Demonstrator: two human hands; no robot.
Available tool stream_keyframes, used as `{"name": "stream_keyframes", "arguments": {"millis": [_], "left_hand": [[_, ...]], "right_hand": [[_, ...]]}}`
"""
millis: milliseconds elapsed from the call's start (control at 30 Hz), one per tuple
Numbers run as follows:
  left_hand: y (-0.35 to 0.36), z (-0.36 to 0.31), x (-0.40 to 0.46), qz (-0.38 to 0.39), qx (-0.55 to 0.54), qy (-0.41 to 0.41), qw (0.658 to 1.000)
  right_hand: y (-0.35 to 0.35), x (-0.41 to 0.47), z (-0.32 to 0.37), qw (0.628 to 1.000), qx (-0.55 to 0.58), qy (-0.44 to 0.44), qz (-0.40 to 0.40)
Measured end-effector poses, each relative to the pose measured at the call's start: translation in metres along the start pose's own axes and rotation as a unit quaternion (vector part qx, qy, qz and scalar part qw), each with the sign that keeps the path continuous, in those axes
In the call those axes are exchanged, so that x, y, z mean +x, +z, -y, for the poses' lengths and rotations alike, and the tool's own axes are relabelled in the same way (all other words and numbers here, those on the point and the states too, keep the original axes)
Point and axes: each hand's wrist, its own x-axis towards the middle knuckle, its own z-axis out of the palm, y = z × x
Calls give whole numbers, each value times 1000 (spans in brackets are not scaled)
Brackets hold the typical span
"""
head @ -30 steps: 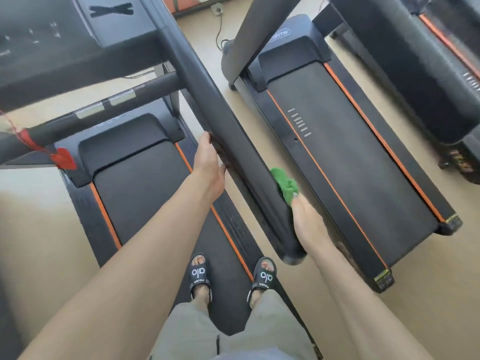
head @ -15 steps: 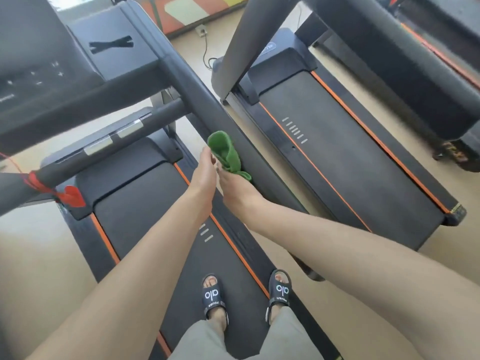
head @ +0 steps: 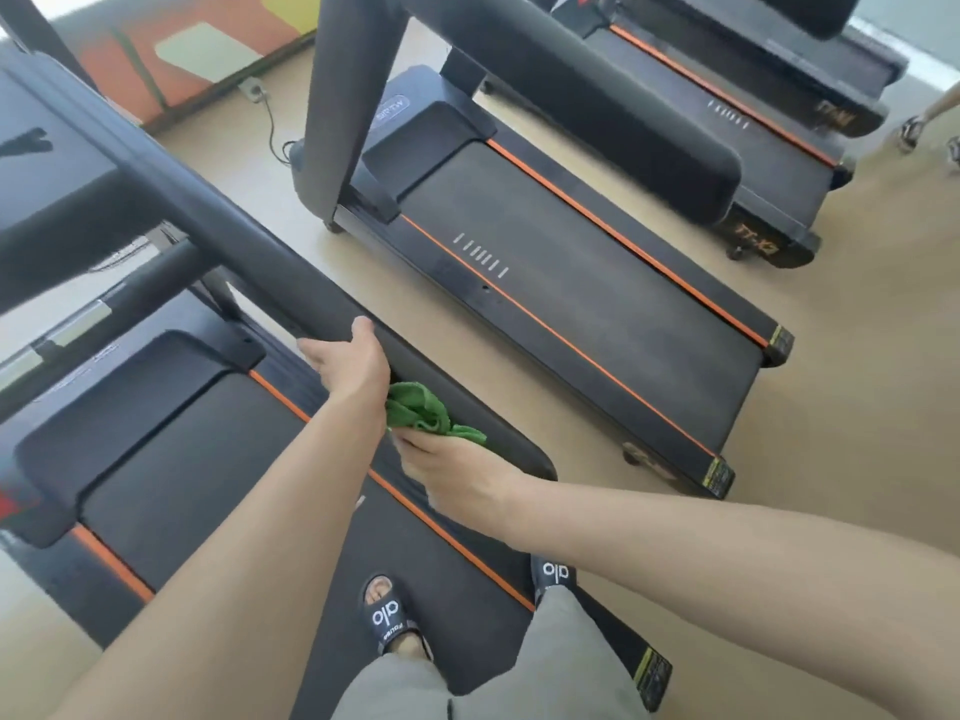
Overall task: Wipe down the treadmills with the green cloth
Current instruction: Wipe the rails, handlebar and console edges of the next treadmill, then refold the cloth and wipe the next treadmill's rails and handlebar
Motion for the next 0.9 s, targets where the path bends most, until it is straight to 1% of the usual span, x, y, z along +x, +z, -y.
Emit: {"name": "stream_keyframes", "arguments": {"millis": [67,133,167,233,300,367,400,467,533,567,600,633,667,700,767,800,833,900], "left_hand": [[-3,6,3,0,22,17,1000],[-6,7,2,-13,32,31,999],[-6,6,2,-31,36,41,998],[-2,1,-4,-85,65,66,992],[5,0,-20,-145,137,105,974],[20,3,-47,-169,208,171,948],[26,5,-61,-173,233,210,934],[41,8,-84,-168,259,273,911],[58,10,-101,-139,285,300,899],[68,10,-108,-116,301,305,896],[76,10,-113,-85,310,305,897],[89,10,-119,-39,311,297,902],[102,9,-126,19,303,280,911],[114,9,-132,76,290,256,919],[141,4,-147,163,293,216,917],[153,0,-154,195,304,205,910],[165,-3,-161,222,310,203,902],[185,-10,-174,275,294,217,889]], "right_hand": [[-6,28,-11,999,5,47,16],[-4,36,-10,994,47,100,15],[2,34,-7,992,60,110,-11],[15,14,9,988,92,101,-74],[27,-14,28,979,131,92,-128],[42,-34,50,966,154,110,-179],[50,-40,58,953,169,119,-220],[68,-58,72,913,224,128,-317],[93,-79,78,862,300,120,-391],[109,-90,77,840,348,107,-403],[122,-102,73,817,409,97,-394],[138,-116,67,787,486,96,-367],[152,-132,59,741,576,111,-326],[165,-148,47,686,661,138,-271],[194,-180,18,572,771,219,-175],[207,-193,3,518,801,260,-151],[219,-204,-12,464,822,297,-144],[237,-221,-41,362,850,347,-162]]}}
